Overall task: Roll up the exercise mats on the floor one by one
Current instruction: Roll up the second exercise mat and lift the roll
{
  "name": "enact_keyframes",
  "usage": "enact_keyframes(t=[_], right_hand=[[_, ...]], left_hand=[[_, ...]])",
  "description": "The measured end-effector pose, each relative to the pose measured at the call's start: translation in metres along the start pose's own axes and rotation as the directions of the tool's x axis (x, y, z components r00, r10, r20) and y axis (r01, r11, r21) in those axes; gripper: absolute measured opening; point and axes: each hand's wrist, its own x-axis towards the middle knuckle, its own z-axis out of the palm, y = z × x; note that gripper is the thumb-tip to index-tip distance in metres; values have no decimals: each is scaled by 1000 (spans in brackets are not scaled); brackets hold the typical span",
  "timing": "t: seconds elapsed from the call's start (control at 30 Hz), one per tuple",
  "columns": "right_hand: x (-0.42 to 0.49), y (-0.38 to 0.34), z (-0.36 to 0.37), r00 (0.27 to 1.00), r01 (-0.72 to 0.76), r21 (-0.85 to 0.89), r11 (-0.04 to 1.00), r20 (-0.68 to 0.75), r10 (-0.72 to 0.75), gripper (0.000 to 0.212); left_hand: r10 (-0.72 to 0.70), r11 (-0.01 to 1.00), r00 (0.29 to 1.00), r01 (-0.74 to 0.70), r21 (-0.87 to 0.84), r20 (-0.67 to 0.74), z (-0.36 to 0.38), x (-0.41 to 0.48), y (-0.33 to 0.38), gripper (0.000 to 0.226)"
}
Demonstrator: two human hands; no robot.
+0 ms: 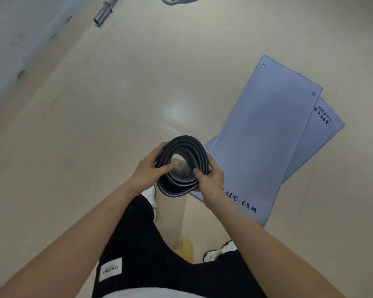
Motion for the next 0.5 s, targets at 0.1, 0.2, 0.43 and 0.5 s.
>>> enact_keyframes(t=[0.1, 0.2, 0.43, 0.5], right_hand=[[-33, -47, 38, 999, -24, -116, 993, 44, 29, 68], [-61, -86, 79, 993, -73, -181, 981, 78, 88, 68], [-100, -142, 191, 962, -84, -263, 961, 229, 147, 67], [-103, -153, 221, 953, -48, -280, 959, 276, 129, 66]], left_hand=[[-48, 994, 999, 47, -98, 0, -51, -31, 21, 63], [-65, 989, 998, 67, -134, 22, -108, -58, 34, 61], [-103, 981, 991, 87, -173, -84, -228, -106, 42, 70], [-87, 983, 988, 64, -170, -128, -257, -116, 43, 67]])
